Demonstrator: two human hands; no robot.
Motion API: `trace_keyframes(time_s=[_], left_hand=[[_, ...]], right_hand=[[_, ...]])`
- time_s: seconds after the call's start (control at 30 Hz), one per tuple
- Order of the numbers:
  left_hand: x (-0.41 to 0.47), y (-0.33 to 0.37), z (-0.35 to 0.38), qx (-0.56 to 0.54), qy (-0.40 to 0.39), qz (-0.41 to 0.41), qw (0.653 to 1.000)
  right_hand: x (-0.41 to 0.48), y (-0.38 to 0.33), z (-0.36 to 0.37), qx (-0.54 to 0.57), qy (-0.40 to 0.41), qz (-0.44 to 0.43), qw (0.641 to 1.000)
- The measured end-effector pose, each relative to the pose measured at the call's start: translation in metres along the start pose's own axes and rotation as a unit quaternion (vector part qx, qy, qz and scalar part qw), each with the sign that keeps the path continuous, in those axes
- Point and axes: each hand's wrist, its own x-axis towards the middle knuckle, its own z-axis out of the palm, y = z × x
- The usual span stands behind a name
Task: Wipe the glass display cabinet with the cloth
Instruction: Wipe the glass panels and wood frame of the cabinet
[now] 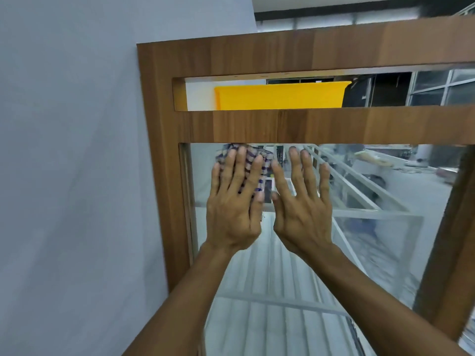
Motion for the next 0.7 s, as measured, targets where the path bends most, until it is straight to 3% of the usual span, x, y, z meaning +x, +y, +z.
trace_keyframes(time_s=[0.13, 0.27, 0.43, 0.7], left_hand=[[0.010, 0.017, 0.007, 0.025, 0.058, -0.129, 0.990], [0.007, 0.039, 0.018, 0.003, 0.013, 0.000, 1.000], [0.016, 0.059, 0.036, 0.012, 0.109, -0.107, 0.988], [0.025, 0.127, 0.062, 0.012, 0.069, -0.087, 0.994]], right_hand=[[-0.003, 0.016, -0.007, -0.018, 0.001, 0.016, 1.000], [-0.004, 0.033, -0.012, -0.029, 0.006, 0.019, 0.999], [-0.010, 0.061, -0.023, -0.047, 0.003, 0.027, 0.999], [-0.017, 0.114, -0.046, -0.068, -0.011, -0.020, 0.997]])
